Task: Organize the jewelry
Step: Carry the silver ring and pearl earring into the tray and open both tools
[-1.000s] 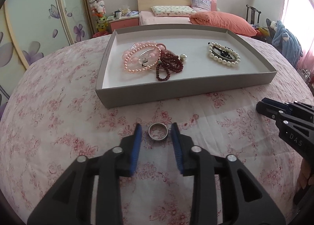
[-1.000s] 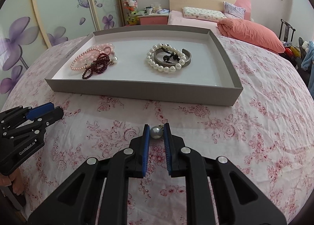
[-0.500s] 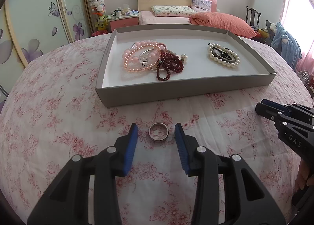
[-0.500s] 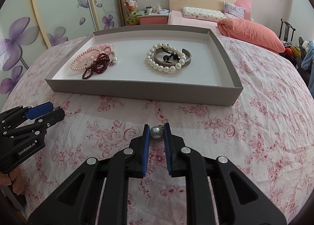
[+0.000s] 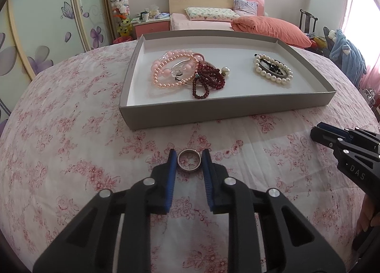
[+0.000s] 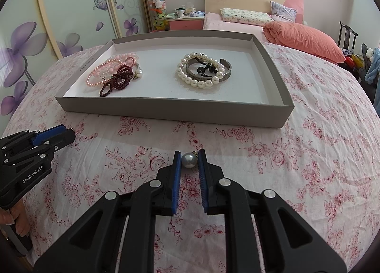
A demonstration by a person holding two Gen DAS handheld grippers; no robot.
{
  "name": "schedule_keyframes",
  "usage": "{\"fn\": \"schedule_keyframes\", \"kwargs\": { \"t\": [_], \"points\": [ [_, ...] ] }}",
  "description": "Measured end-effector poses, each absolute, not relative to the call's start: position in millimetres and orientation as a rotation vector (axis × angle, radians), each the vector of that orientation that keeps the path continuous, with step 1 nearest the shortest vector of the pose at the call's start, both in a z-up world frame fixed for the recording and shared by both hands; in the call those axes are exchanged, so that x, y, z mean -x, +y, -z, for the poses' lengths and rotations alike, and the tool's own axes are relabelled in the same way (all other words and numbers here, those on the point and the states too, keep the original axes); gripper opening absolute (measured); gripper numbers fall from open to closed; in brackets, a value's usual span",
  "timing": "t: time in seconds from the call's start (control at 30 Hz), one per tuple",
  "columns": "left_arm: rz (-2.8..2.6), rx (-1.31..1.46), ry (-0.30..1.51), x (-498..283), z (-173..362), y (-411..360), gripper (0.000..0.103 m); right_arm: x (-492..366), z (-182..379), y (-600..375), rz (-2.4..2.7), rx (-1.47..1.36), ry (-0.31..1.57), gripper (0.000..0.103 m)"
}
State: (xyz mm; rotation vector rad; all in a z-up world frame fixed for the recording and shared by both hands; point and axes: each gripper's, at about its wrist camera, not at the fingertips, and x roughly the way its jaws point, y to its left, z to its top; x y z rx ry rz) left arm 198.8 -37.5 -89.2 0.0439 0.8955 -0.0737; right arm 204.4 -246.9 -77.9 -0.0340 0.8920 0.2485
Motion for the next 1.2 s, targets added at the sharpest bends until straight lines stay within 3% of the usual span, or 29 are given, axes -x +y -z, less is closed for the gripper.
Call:
{"fn": "schedule_keyframes", "kwargs": {
  "t": [0.83,1.2],
  "points": [
    [0.037,-0.029,0.894,-175.3,87.5,-24.6,0.022,-180.6,75.1,-240.4,-0.252,0.053,0.91,0.014],
    [0.024,-0.021,0.796,-156.3,62.1,-24.2,0.022,-160.1,41.3,-234.4,-0.248,0.054,0.774,0.014]
  ]
}}
